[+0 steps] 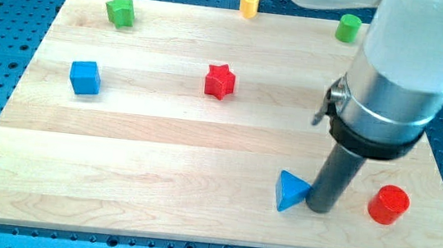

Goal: Move the triangle to the bottom center of the board

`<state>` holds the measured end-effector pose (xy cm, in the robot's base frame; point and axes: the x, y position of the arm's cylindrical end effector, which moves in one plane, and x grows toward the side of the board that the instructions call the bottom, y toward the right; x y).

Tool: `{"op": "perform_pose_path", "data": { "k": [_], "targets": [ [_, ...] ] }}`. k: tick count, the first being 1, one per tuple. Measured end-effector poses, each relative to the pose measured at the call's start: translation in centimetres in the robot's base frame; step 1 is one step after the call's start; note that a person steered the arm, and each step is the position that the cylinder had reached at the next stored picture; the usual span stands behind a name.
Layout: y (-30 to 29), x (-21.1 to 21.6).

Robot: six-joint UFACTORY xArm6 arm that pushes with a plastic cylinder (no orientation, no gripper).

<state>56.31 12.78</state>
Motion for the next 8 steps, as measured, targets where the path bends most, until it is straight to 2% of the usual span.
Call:
{"op": "perform_pose_path", "data": {
  "k": [3, 5, 7, 8],
  "targets": [
    [-11.8, -1.2],
    [-8.2, 0.1],
    [-8.2, 2.0],
    [-10.4, 2.0]
  ]
}}
